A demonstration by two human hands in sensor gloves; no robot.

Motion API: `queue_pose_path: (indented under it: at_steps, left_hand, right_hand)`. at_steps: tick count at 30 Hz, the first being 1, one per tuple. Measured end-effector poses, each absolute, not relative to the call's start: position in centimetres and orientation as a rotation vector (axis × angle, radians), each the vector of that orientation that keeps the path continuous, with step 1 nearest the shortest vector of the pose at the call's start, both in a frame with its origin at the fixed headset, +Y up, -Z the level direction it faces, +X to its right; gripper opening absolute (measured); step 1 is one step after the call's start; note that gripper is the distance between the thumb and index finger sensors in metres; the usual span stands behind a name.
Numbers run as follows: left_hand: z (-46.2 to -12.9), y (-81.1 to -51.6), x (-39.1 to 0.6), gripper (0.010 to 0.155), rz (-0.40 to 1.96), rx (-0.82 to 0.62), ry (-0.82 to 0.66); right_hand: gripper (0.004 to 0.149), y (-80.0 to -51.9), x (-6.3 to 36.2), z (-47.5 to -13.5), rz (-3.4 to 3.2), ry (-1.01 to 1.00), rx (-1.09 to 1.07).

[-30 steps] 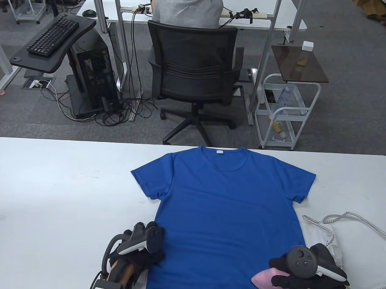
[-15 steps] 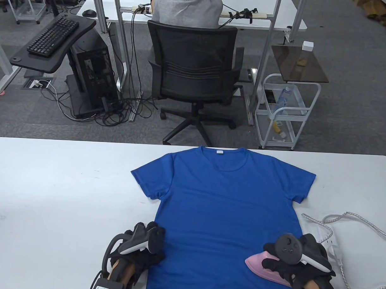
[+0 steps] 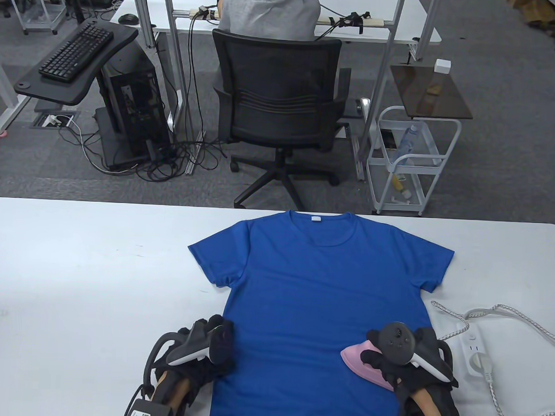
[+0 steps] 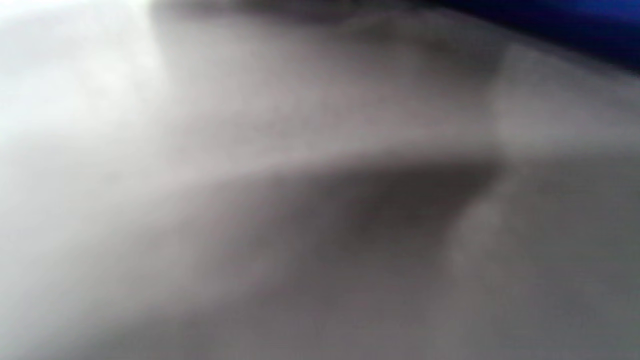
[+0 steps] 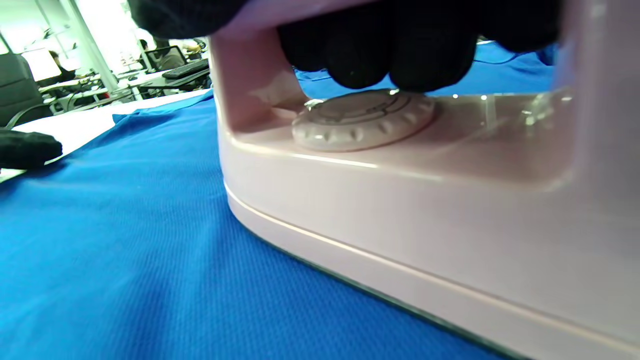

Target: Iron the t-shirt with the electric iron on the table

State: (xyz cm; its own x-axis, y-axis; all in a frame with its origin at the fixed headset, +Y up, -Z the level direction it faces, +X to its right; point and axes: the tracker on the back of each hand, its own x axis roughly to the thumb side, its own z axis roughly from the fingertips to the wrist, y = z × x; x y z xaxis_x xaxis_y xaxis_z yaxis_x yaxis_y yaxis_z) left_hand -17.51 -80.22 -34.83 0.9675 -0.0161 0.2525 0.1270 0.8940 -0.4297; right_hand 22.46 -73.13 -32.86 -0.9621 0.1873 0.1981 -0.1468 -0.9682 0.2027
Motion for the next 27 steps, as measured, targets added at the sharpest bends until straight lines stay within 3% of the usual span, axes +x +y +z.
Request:
queue_pose_path:
  at_steps: [3, 15, 27]
  left_hand:
    - [-35.0, -80.4, -18.3, 0.076, -0.148, -0.483, -0.219]
    - [-35.0, -80.5, -18.5, 0.076, -0.038, -0.487, -0.201]
    - [-35.0, -80.5, -18.5, 0.076, -0.020, -0.510, -0.193]
  right_hand:
    - [0.066, -73.0, 22.3, -32.3, 2.945, 0.298, 0.371]
    - [0.065, -72.6, 20.6, -28.9, 2.815, 0.527, 0.804]
    - [0.066, -72.7, 19.8, -29.2, 2.832, 0.454, 0.679]
